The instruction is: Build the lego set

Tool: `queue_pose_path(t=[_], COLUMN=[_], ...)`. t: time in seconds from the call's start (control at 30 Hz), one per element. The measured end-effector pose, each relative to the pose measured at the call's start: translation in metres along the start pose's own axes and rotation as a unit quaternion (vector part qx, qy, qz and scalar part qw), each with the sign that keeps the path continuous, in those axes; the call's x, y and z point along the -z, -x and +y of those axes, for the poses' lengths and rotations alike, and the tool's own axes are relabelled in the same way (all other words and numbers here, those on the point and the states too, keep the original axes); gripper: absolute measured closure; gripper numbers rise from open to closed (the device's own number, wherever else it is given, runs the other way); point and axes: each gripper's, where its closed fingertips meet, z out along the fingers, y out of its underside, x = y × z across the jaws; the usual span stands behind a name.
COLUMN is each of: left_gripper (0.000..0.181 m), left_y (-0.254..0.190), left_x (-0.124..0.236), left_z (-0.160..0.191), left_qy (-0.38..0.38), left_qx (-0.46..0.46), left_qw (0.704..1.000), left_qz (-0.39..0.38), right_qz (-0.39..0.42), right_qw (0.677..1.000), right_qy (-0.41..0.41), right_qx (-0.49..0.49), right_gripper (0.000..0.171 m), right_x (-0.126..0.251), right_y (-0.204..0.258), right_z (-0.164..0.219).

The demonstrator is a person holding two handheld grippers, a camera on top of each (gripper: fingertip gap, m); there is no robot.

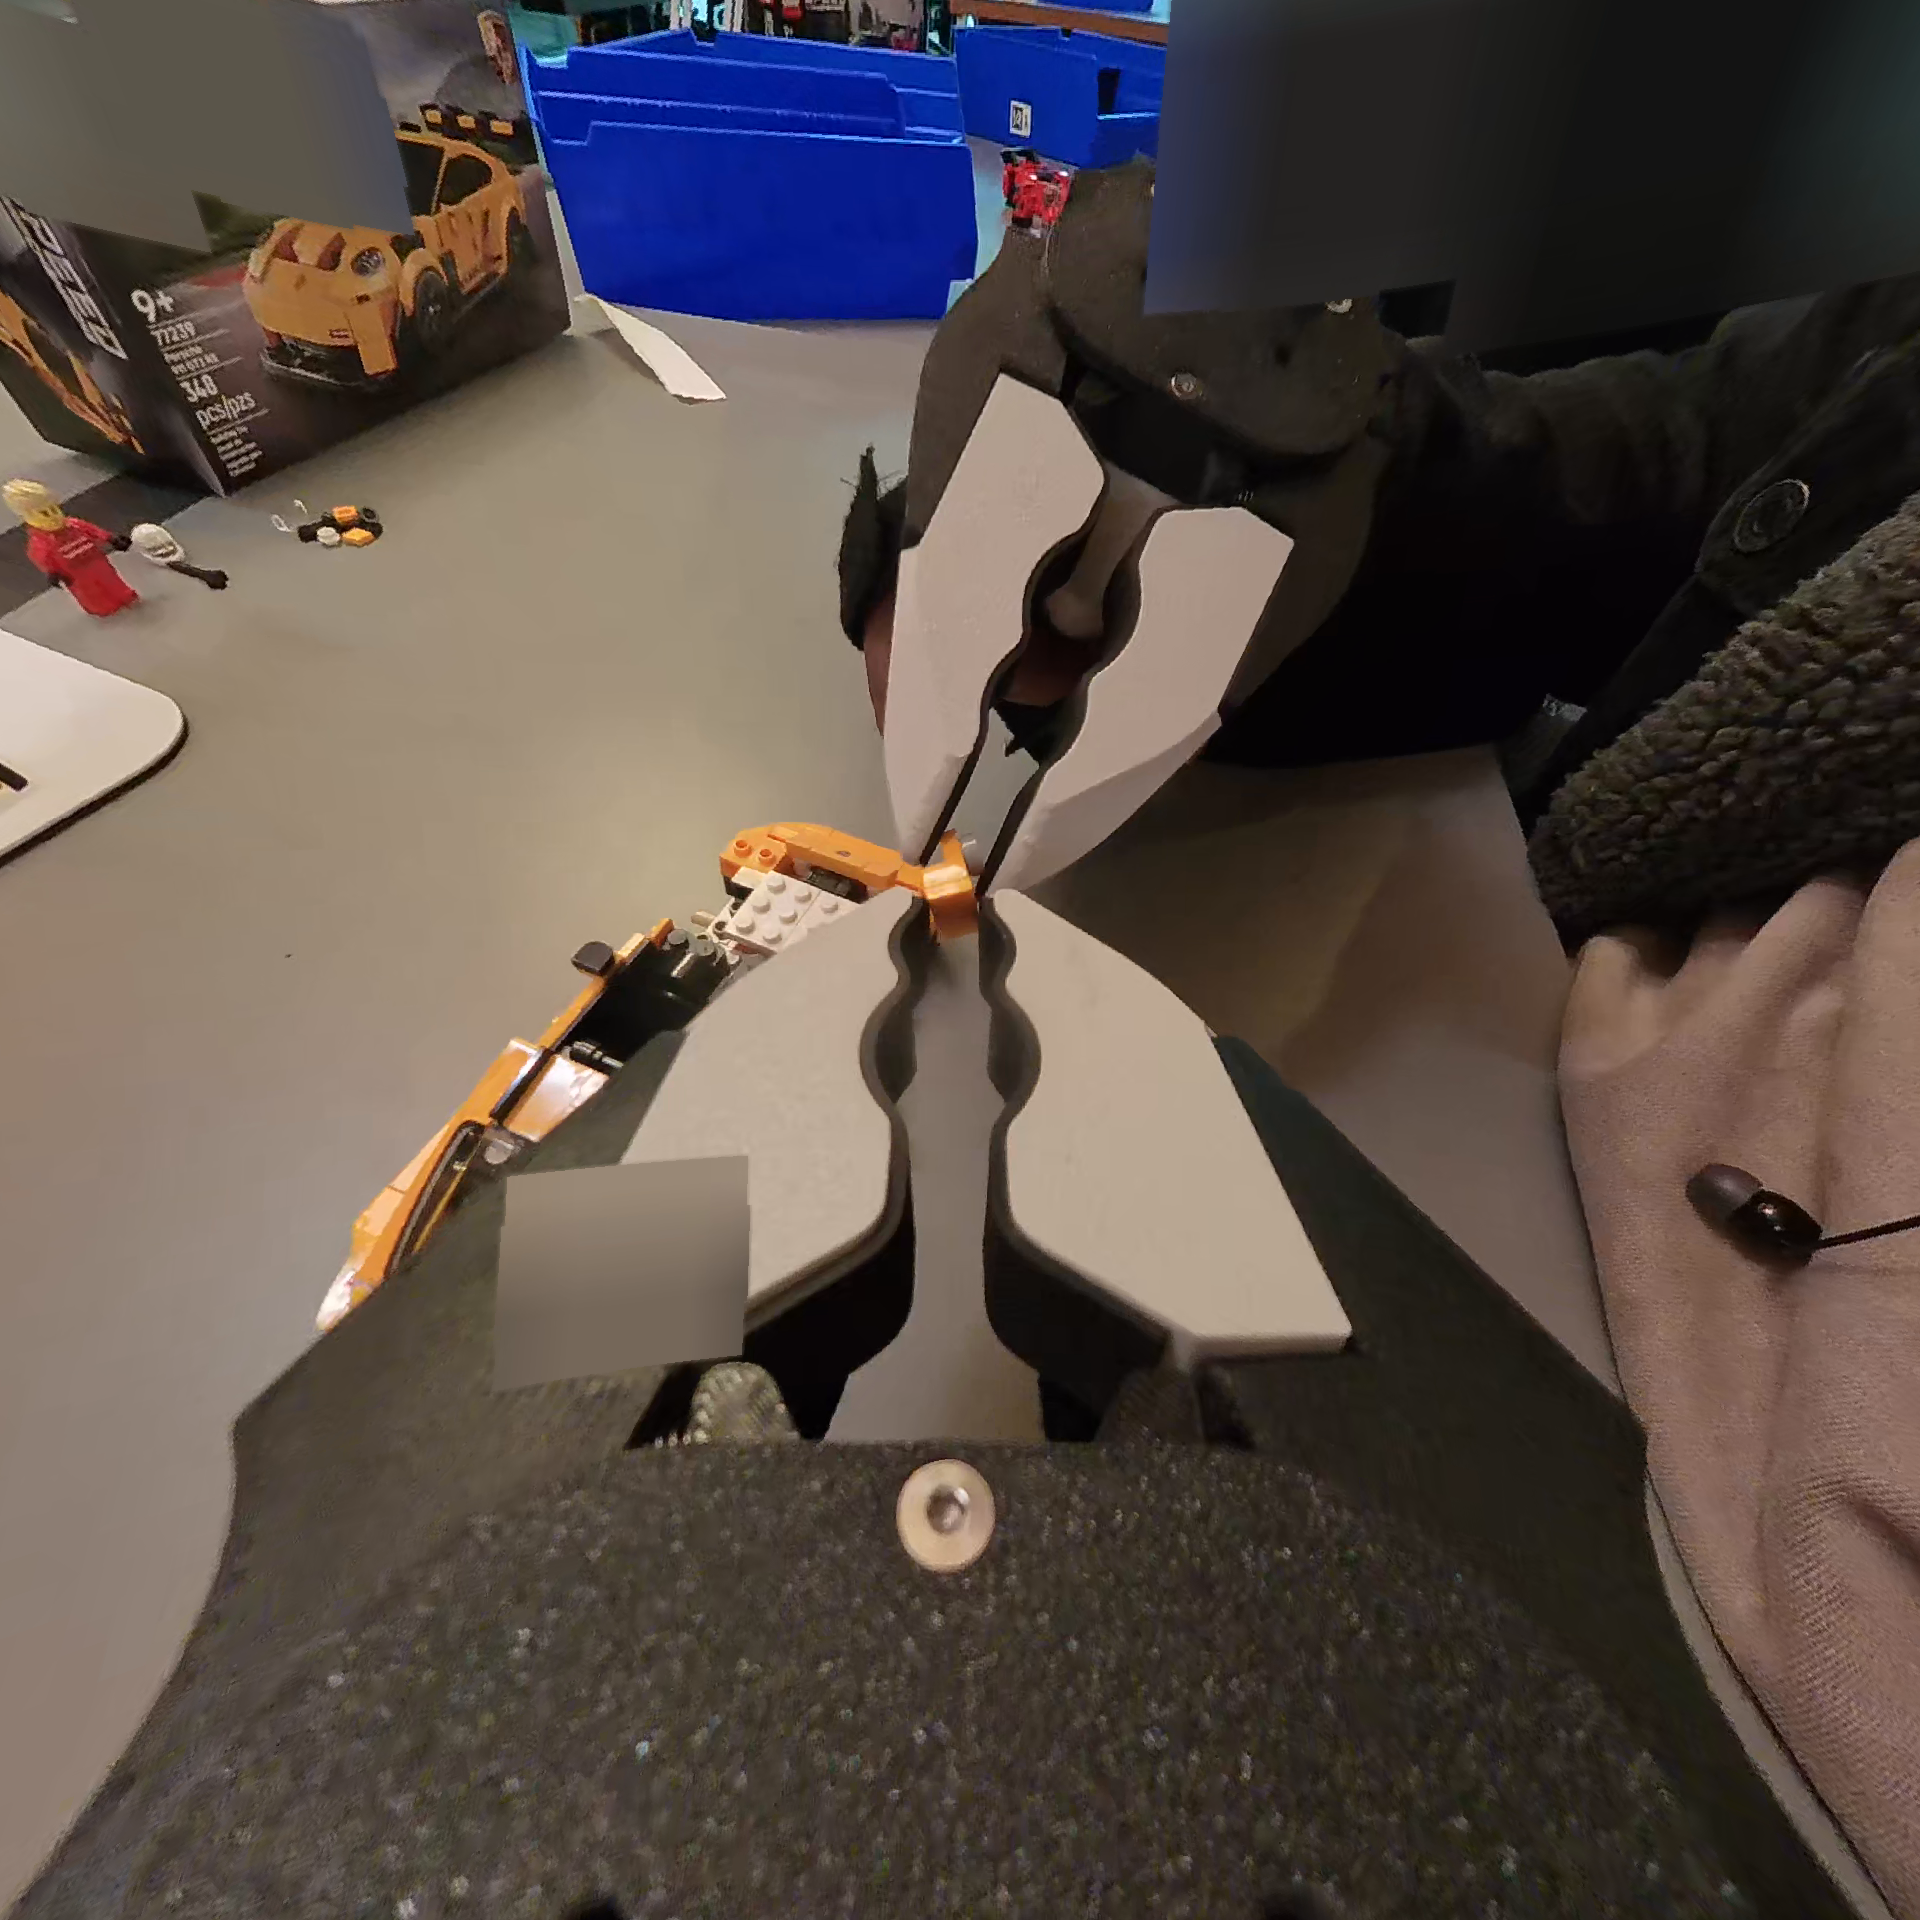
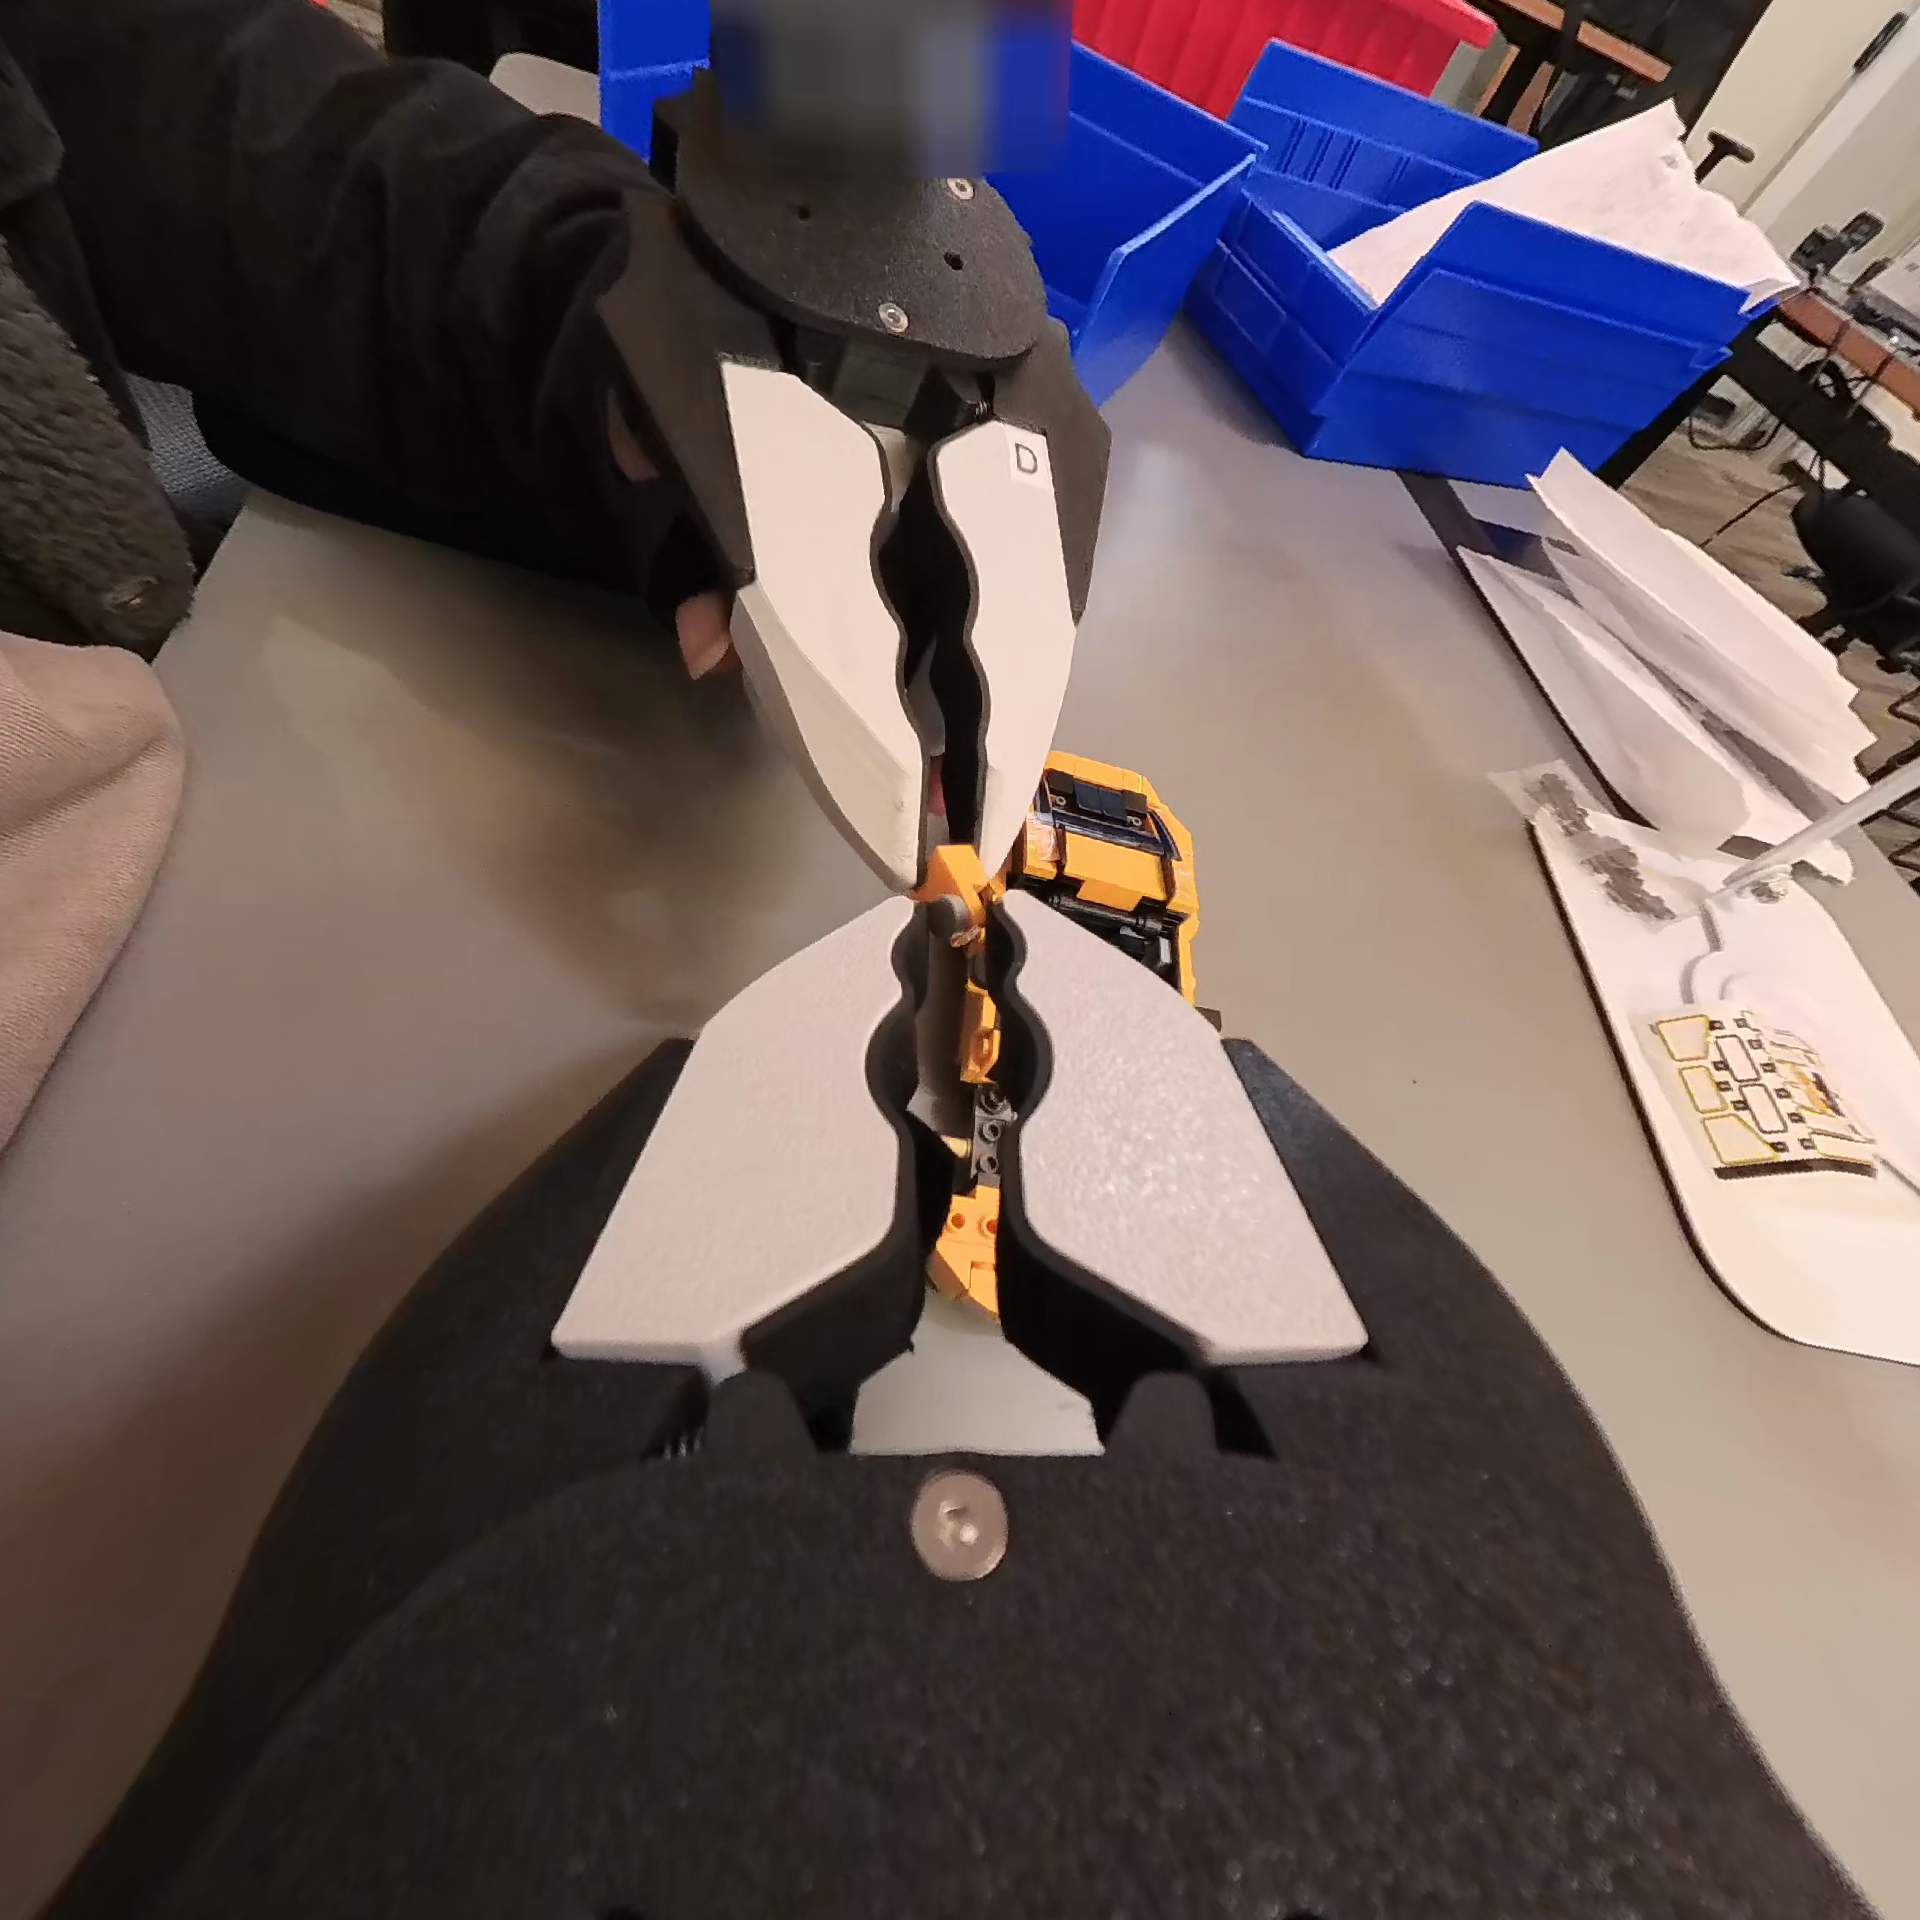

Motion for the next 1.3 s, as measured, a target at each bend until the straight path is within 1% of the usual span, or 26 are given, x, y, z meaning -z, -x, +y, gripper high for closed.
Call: queue_pose_path(t=[0.17,0.43,0.53,0.6,0.67,0.77,0.87,1.13,1.3], left_gripper=[0.173,0.173,0.173,0.173,0.173,0.174,0.173,0.174,0.174], left_y=[-0.002,-0.005,-0.006,-0.007,-0.009,-0.012,-0.014,-0.019,-0.021], left_x=[0.002,0.003,0.004,0.004,0.005,0.008,0.009,0.011,0.012], left_z=[-0.004,-0.008,-0.009,-0.009,-0.011,-0.015,-0.017,-0.021,-0.024], left_qy=[-0.009,0.004,0.009,0.009,-0.003,-0.028,-0.043,-0.061,-0.073], left_qx=[-0.030,-0.141,-0.189,-0.205,-0.185,-0.119,-0.082,-0.072,-0.061], left_qw=[1.000,0.989,0.980,0.976,0.981,0.992,0.996,0.995,0.994], left_qz=[-0.006,-0.049,-0.067,-0.071,-0.057,-0.016,0.009,0.031,0.043], right_qz=[-0.005,-0.048,-0.061,-0.069,-0.075,-0.075,-0.081,-0.090,-0.096], right_qw=[1.000,0.995,0.993,0.992,0.990,0.990,0.988,0.987,0.986], right_qy=[-0.011,-0.022,-0.027,-0.032,-0.041,-0.061,-0.074,-0.085,-0.091], right_qx=[-0.008,-0.084,-0.099,-0.105,-0.108,-0.102,-0.107,-0.102,-0.098], right_gripper=[0.161,0.162,0.163,0.163,0.163,0.162,0.162,0.160,0.163], right_x=[0.003,0.005,0.007,0.008,0.009,0.011,0.013,0.016,0.017], right_y=[0.000,0.003,0.005,0.006,0.007,0.008,0.008,0.011,0.014], right_z=[-0.004,-0.005,-0.007,-0.008,-0.010,-0.016,-0.019,-0.023,-0.026])
